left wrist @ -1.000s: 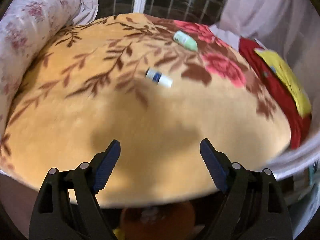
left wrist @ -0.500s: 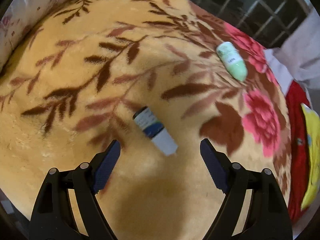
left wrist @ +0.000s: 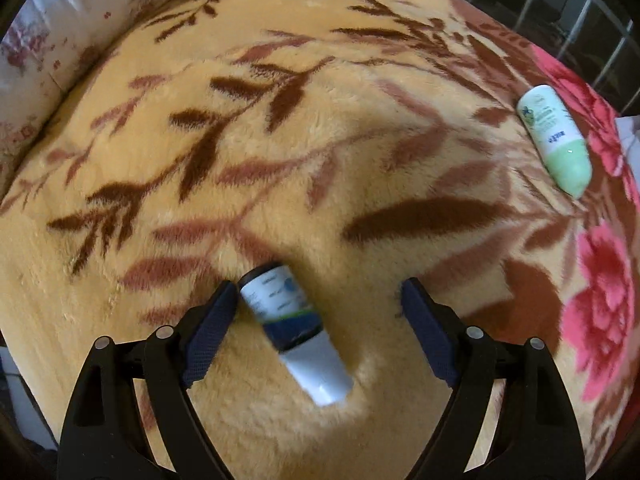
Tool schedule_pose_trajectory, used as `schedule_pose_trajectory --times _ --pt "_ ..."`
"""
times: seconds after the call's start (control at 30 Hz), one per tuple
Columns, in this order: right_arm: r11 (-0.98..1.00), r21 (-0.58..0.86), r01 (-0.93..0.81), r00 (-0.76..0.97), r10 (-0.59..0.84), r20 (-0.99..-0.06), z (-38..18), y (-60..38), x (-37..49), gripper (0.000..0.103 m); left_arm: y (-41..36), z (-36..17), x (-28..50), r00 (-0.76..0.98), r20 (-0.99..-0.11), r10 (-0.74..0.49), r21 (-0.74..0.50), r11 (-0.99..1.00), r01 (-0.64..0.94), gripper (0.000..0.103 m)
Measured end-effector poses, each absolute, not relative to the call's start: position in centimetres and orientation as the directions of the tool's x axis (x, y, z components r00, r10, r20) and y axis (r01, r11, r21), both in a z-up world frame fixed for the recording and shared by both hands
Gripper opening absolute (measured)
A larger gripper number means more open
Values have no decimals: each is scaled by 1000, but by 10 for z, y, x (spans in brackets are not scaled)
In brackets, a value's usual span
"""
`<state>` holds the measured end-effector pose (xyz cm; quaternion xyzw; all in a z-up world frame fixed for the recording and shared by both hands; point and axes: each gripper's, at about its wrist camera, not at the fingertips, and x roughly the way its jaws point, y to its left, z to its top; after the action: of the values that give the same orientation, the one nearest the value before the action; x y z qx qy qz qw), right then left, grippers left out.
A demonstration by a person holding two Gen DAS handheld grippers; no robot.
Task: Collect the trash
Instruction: 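Grasp the small blue-labelled white bottle with the left tool, then grasp the green-capped white bottle with the right tool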
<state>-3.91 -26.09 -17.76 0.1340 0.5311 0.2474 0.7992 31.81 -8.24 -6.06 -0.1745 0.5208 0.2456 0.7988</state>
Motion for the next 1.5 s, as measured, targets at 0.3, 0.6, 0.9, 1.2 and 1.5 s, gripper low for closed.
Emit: schedule_pose_trajectory --times 0.3,0.6,0.9,1.2,1.5 --pt "849 469 -243 311 526 -792 -176 -259 -40 68 -95 -56 311 398 -890 223 -6 866 -500 42" --pt "870 446 -209 355 493 -795 -164 -265 -45 69 -70 -41 288 443 -895 49 -49 977 -206 23" --pt "866 446 -227 406 500 -765 -99 -278 -30 69 22 -27 232 459 -888 -37 -36 999 10 23" --pt "871 377 -315 512 490 -705 15 -278 87 72 52 -57 219 517 -853 -76 -50 997 65 23" --pt "937 85 -338 575 277 -770 41 -212 320 76 50 -61 216 566 -823 -55 -19 997 68 23"
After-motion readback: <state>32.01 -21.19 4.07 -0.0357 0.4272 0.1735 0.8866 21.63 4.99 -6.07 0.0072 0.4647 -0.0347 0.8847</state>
